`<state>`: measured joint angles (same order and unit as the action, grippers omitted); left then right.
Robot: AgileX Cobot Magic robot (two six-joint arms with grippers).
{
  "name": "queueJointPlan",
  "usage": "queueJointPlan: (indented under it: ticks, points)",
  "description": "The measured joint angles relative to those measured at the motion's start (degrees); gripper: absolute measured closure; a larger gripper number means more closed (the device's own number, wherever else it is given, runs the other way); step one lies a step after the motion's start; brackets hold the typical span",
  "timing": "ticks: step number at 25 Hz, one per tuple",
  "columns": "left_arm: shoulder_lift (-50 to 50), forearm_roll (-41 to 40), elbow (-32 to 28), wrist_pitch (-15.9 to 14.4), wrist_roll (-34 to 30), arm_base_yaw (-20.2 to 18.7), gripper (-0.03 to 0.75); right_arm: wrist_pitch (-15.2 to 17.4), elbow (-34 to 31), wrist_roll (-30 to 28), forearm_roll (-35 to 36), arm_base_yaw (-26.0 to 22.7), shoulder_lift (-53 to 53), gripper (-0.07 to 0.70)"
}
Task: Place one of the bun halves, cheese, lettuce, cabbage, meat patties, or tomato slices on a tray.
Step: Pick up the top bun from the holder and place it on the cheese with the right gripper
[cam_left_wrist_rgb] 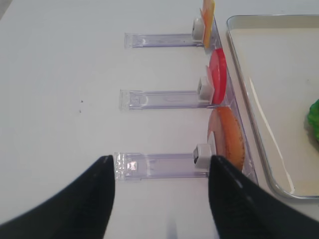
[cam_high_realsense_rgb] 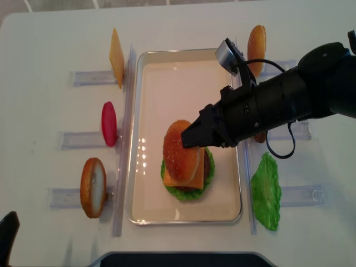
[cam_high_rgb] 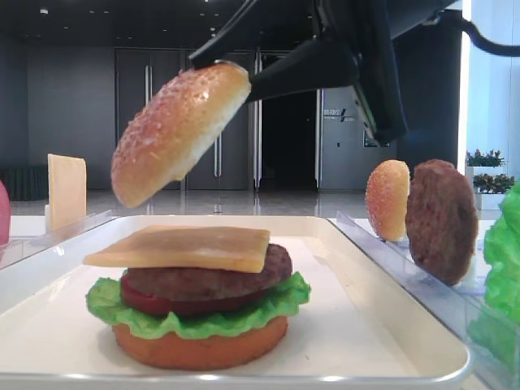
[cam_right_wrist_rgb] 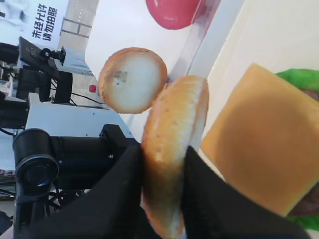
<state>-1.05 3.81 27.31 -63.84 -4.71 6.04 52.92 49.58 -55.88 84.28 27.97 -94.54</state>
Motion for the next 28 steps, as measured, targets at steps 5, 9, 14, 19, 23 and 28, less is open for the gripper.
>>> queueJointPlan:
  ticks: [5,9,14,19,23,28]
  points:
    - [0.0,0.0,0.0,0.0,0.0,0.0,0.263,0.6,0.0,-1.1,1.8,0.0,-1.2,0.433]
    - [0.0,0.0,0.0,0.0,0.0,0.0,0.263,1.3,0.0,-1.2,2.2,0.0,-1.2,0.433]
    - [0.0,0.0,0.0,0.0,0.0,0.0,0.263,1.3,0.0,-1.4,2.2,0.0,-1.2,0.433]
    - [0.0,0.0,0.0,0.0,0.0,0.0,0.263,1.3,0.0,-1.6,2.2,0.0,-1.2,0.433]
    - [0.0,0.0,0.0,0.0,0.0,0.0,0.263,1.3,0.0,-2.1,2.3,0.0,-1.2,0.433]
    - [0.0,0.0,0.0,0.0,0.0,0.0,0.263,1.7,0.0,-2.4,2.2,0.0,-1.2,0.433]
